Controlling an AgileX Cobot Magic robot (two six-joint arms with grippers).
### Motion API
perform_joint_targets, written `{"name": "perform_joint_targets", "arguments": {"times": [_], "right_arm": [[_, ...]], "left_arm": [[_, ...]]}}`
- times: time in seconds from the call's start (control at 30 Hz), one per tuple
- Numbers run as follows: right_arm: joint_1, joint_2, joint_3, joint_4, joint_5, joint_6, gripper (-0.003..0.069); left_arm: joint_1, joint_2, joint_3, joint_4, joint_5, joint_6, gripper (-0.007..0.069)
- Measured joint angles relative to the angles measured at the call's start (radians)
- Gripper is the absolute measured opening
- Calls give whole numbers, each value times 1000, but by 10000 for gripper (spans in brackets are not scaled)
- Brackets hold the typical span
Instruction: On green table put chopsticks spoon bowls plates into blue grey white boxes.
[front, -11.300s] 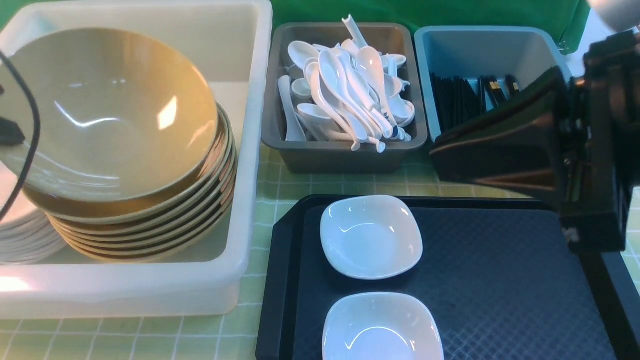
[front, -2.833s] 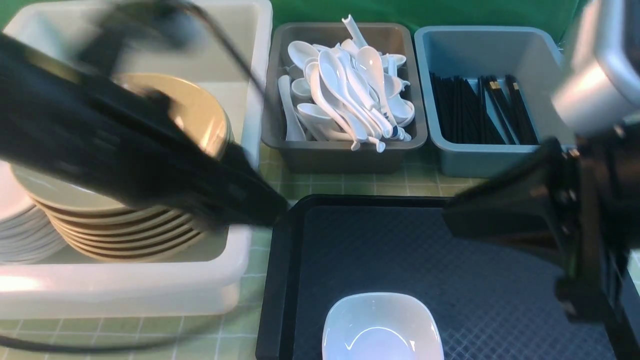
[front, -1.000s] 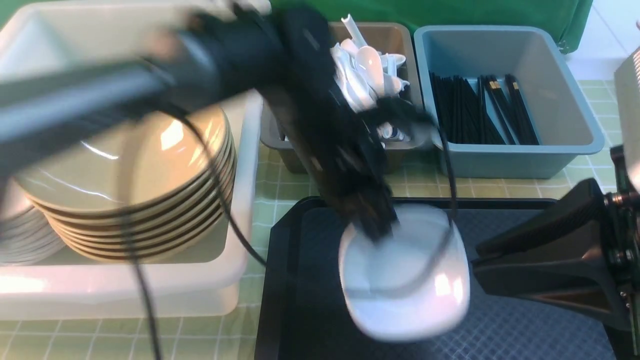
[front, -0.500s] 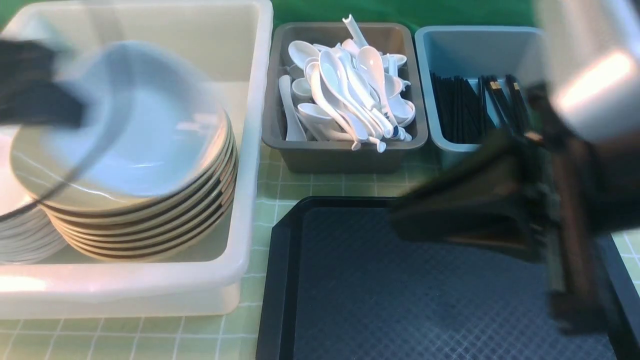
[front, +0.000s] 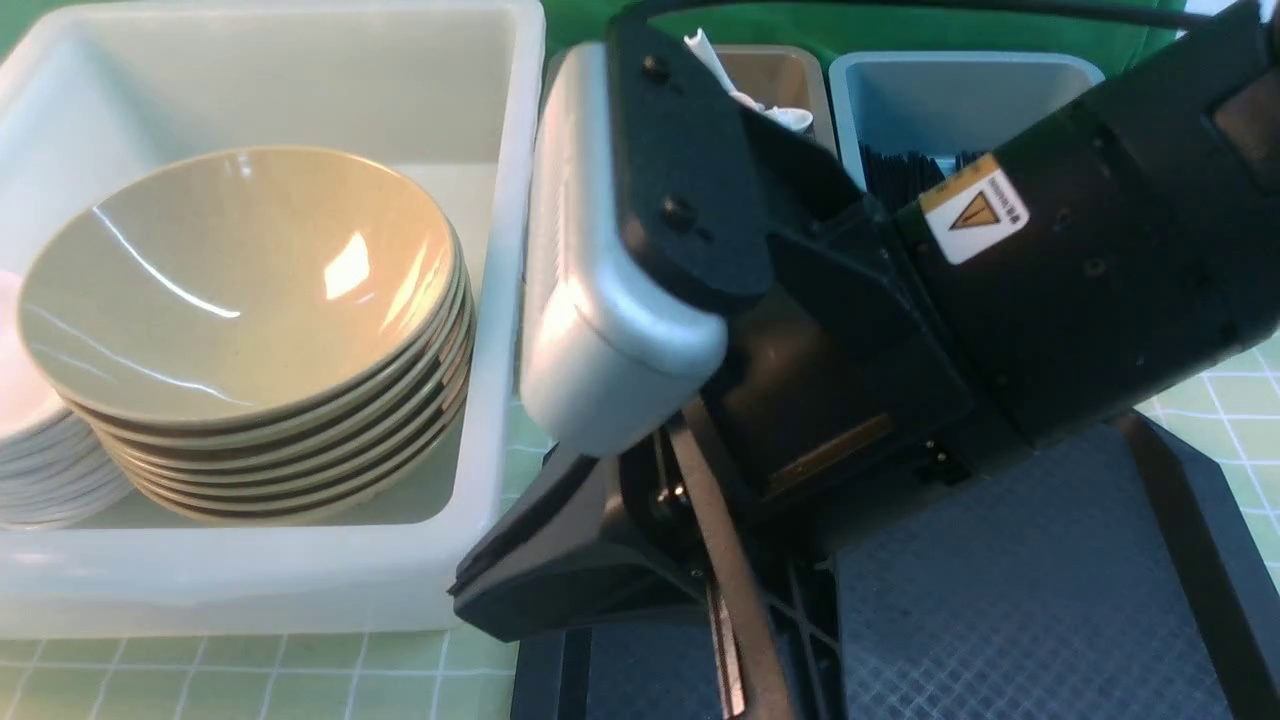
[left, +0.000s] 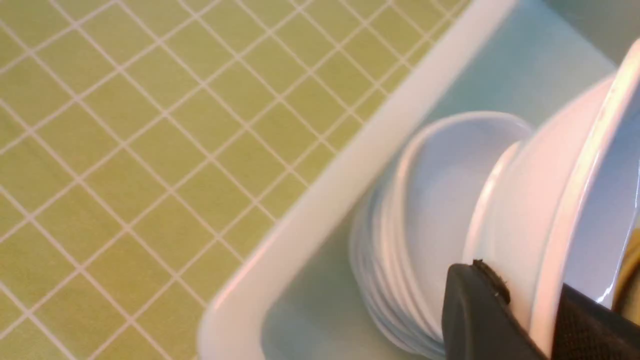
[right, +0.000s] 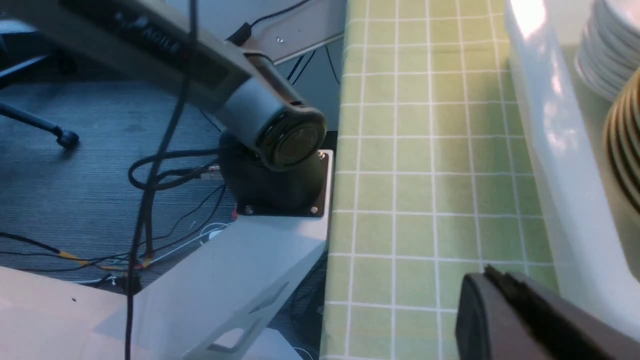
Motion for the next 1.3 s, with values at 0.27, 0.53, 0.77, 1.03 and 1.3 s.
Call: {"name": "perform_joint_targets", "arguments": {"times": [0.27, 0.53, 0.77, 1.03, 1.3], "right_arm": [[2, 0, -1, 0, 12, 0, 21], [2, 1, -1, 0, 24, -1, 26], [2, 1, -1, 0, 16, -3, 33], [-2, 2, -1, -12, -6, -9, 38], [-209, 2, -1, -67, -19, 82, 47]], "left_arm": [[-109, 204, 0, -3, -27, 31, 15], [-131, 264, 0, 64, -63, -21, 36], [-132, 267, 0, 97, -40, -82, 266], [-132, 262, 0, 118, 1, -130, 642], [-220, 133, -44, 116, 109, -88, 663]]}}
